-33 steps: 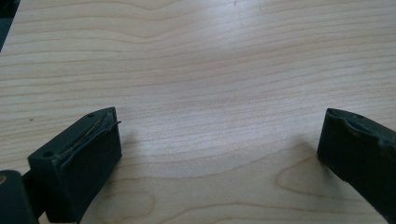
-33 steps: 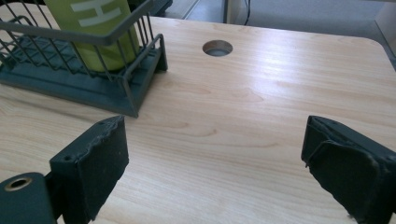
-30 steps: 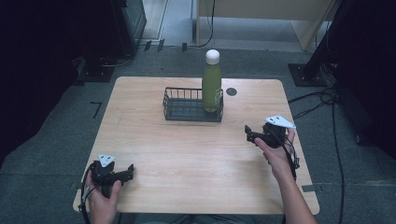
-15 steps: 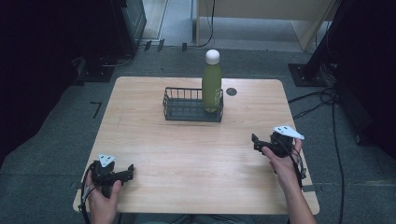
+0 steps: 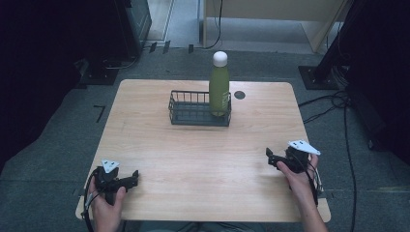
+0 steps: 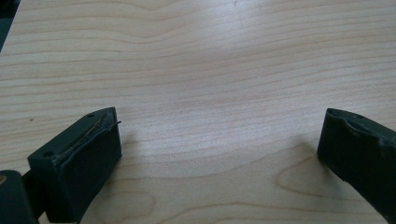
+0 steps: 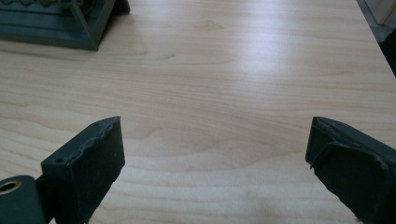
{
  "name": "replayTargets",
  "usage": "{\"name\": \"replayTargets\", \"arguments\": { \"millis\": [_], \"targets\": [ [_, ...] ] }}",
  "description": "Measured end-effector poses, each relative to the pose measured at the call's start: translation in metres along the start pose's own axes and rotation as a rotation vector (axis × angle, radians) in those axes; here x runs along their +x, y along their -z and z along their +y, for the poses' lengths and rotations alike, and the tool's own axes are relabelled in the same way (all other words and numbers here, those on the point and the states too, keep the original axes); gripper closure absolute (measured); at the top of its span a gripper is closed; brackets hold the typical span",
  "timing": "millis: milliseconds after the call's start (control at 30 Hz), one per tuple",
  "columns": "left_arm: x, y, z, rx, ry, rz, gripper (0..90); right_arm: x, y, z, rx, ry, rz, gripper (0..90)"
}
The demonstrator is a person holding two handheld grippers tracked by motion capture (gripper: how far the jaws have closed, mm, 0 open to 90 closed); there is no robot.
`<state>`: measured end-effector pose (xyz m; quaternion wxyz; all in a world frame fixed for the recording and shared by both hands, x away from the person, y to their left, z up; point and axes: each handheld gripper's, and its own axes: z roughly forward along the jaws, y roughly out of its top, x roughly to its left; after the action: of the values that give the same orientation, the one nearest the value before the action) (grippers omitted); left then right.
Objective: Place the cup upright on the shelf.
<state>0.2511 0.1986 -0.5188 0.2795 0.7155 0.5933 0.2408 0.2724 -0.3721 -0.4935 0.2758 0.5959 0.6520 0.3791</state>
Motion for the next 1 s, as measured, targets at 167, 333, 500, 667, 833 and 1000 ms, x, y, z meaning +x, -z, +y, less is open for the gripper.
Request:
{"name": "replayTargets", "arguments": {
  "millis": [167,333,500,667,833,1000],
  "targets": [
    [0.000,0.000,0.000,0.000,0.000,0.000,0.0,-0.006,0.002,-0.012,0.019,-0.004,-0.008,4.4],
    [0.000,0.000,0.000,0.000,0.000,0.000,0.0,-0.011,0.003,-0.023,0.035,-0.017,-0.017,4.4],
    [0.000,0.000,0.000,0.000,0.000,0.000,0.0,-0.015,0.008,-0.034,0.047,-0.023,-0.026,4.4],
    [0.000,0.000,0.000,0.000,0.000,0.000,0.0,-0.020,0.013,-0.041,0.060,-0.025,-0.043,4.4],
    [0.000,0.000,0.000,0.000,0.000,0.000,0.0,-0.023,0.018,-0.047,0.111,-0.004,-0.093,4.3],
    [0.000,0.000,0.000,0.000,0.000,0.000,0.0,-0.025,0.022,-0.052,0.158,0.000,-0.112,2.9]
  ]
}}
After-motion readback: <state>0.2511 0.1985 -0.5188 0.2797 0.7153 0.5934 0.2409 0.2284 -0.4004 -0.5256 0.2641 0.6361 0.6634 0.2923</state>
